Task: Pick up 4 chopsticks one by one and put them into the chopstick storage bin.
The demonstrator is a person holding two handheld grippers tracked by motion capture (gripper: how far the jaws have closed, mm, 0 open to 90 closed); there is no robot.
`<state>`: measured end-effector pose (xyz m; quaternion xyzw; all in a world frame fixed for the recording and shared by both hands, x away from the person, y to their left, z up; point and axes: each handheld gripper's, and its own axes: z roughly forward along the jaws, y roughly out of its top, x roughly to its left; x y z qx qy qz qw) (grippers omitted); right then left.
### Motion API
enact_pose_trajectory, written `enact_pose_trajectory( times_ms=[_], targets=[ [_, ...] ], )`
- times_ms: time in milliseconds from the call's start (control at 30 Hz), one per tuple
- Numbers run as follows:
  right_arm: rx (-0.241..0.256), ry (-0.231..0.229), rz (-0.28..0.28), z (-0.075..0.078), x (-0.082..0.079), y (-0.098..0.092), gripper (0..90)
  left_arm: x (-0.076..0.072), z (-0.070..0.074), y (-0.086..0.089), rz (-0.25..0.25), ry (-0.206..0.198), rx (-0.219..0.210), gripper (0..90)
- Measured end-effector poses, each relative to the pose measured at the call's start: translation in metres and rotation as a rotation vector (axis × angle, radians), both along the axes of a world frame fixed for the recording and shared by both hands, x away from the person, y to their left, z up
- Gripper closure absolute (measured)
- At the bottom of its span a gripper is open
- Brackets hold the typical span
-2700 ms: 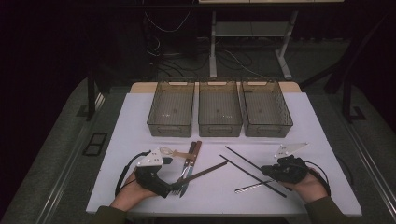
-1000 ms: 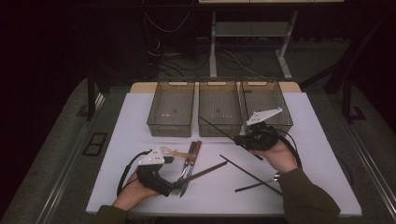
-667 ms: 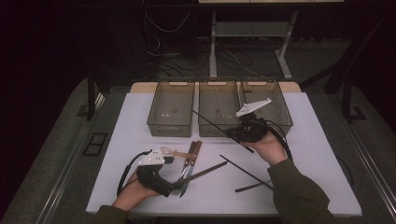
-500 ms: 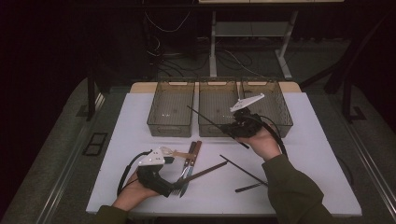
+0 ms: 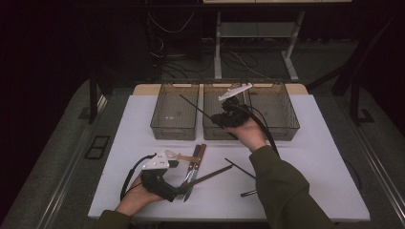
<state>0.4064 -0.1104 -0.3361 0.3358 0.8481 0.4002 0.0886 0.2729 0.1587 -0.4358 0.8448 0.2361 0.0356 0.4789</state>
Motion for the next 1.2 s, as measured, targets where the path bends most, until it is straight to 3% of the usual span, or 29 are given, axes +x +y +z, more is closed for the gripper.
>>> enact_pose_trajectory(
  times_ms=[667,833,1200],
  targets=[
    [0.063,-0.053,-0.028,0.002,0.037,0.068,85.8,0.000,0.001,0.001,-0.002,-0.005,-0.009,0.0],
    [0.072,-0.069,-0.032,-0.002,0.046,0.081,85.8,0.000,0.001,0.000,-0.008,-0.009,-0.007,0.0],
    [0.090,-0.057,-0.046,-0.018,0.062,0.108,85.8,0.000,0.002,0.001,-0.021,-0.014,-0.007,0.0]
  ],
)
